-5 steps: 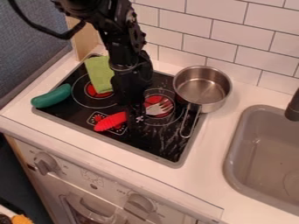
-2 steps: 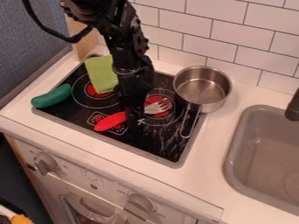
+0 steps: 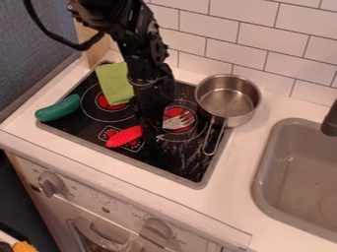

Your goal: Move the red fork onto the green cloth

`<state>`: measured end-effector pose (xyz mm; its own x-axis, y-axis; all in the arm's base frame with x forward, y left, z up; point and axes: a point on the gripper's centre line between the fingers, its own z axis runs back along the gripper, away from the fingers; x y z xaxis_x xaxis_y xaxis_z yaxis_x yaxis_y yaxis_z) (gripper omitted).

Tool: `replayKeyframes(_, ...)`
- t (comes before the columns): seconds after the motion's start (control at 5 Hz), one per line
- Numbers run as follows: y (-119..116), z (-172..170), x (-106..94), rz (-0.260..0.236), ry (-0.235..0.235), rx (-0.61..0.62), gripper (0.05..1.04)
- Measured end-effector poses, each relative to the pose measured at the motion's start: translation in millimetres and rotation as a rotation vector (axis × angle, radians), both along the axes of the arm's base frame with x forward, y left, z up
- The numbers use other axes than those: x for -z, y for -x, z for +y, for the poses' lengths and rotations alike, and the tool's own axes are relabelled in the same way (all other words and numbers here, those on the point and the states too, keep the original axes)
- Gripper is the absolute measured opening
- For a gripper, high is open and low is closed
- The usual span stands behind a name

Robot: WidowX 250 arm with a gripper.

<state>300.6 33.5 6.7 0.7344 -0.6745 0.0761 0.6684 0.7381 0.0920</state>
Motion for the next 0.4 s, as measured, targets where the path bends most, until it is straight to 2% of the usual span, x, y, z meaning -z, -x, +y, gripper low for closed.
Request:
replayKeyframes(0.2, 9.7, 7.2, -4.3, 0.049, -0.013, -0.007, 0.349)
replayKeyframes(0.4, 1.0, 24.5, -22.9, 0.03, -0.026, -0.049, 0.349)
